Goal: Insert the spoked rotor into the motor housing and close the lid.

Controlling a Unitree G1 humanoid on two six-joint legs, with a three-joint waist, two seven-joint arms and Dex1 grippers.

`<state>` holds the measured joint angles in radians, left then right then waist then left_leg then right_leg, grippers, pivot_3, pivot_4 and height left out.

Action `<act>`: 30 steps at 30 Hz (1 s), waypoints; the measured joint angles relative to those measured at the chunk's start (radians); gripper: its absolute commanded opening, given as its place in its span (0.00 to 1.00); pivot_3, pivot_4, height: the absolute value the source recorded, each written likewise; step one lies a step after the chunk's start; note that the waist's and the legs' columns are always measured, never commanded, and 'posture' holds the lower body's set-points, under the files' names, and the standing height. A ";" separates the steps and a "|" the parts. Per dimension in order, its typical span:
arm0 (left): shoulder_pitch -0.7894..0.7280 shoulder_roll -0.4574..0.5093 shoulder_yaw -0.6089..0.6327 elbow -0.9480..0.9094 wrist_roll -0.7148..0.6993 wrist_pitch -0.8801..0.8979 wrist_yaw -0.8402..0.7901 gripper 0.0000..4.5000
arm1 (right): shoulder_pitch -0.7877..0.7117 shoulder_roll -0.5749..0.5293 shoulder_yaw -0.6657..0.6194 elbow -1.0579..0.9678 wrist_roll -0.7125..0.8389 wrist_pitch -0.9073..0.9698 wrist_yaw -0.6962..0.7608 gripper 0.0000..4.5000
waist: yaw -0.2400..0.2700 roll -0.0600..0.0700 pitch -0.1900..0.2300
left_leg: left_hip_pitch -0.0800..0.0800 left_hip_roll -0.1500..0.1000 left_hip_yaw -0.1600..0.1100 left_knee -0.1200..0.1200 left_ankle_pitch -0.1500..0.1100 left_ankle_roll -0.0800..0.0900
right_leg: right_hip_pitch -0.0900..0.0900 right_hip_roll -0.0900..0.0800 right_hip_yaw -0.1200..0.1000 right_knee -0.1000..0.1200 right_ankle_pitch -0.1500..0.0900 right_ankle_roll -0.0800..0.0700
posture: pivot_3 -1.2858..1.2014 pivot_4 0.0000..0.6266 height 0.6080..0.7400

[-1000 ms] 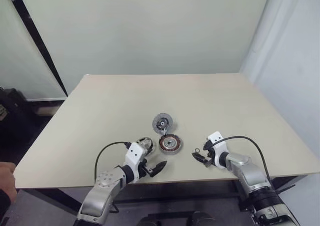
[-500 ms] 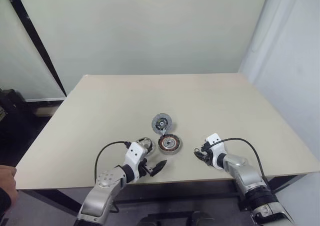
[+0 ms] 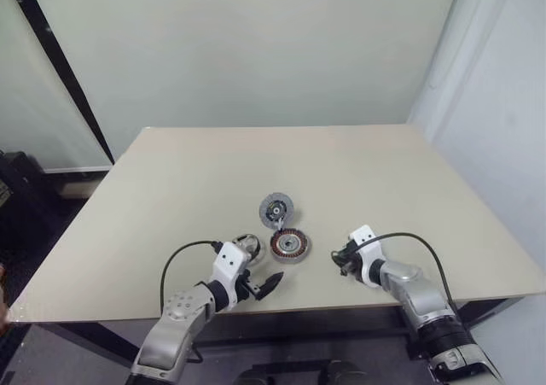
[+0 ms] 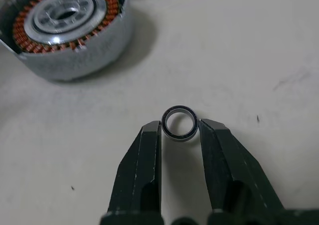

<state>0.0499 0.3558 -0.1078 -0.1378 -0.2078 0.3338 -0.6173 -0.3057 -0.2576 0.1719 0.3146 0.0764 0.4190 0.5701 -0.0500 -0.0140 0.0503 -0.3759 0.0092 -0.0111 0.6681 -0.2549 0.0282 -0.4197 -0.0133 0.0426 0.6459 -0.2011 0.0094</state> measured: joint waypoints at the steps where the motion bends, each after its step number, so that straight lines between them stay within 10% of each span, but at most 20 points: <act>1: 0.001 0.000 0.004 0.000 0.000 0.000 0.003 1.00 | -0.002 0.001 0.000 -0.011 0.001 0.003 0.001 0.18 | 0.000 0.000 0.000 | 0.000 0.000 0.000 0.000 0.000 0.000 | 0.000 0.000 0.000 0.000 0.000 0.000 | 0.52 0.00 1.00; 30: 0.025 0.057 0.097 -0.005 -0.013 -0.007 0.008 1.00 | -0.323 0.172 0.132 0.233 -0.047 0.039 0.068 0.18 | 0.000 0.001 0.000 | -0.001 0.001 0.000 -0.001 0.000 0.000 | -0.002 -0.001 0.000 0.001 0.001 0.000 | 0.52 0.00 1.00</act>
<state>0.0746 0.4123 -0.0104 -0.1430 -0.2205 0.3272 -0.6098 -0.6287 -0.0860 0.3042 0.5477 0.0292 0.4580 0.6383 -0.0502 -0.0131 0.0502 -0.3772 0.0098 -0.0115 0.6668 -0.2549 0.0281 -0.4221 -0.0145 0.0422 0.6468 -0.2006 0.0099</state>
